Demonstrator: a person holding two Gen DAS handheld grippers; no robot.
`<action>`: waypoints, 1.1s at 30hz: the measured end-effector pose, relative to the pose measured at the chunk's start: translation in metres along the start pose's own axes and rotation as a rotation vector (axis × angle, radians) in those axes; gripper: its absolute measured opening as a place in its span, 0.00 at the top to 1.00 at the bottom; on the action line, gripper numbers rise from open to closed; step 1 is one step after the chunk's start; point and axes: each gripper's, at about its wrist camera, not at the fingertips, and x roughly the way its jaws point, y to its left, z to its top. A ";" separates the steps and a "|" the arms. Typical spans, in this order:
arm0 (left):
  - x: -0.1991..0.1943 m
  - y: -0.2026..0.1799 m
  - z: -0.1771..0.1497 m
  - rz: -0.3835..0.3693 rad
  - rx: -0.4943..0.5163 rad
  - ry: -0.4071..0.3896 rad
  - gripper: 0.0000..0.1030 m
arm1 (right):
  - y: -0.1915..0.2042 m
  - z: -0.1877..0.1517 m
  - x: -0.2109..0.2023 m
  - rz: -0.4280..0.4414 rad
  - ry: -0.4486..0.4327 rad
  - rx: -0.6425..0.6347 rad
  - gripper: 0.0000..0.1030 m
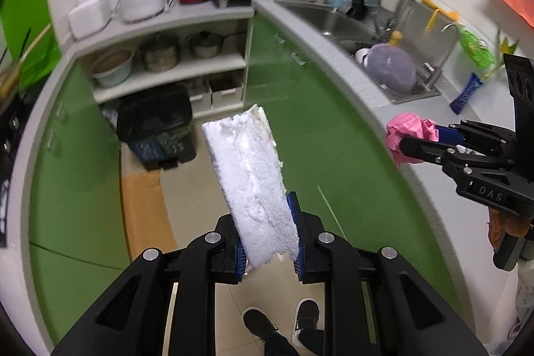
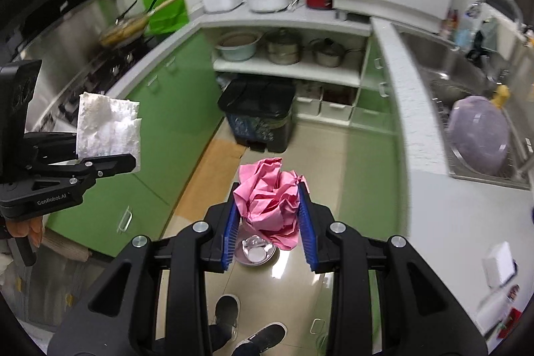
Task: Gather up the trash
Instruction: 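Carry the tissue and pink paper over the pink trash bin, then open both tools to drop the tissue and pink paper into the bin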
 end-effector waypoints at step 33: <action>0.380 0.151 -0.196 0.032 -0.246 0.083 0.05 | -0.009 -0.203 0.404 0.039 0.187 -0.040 0.69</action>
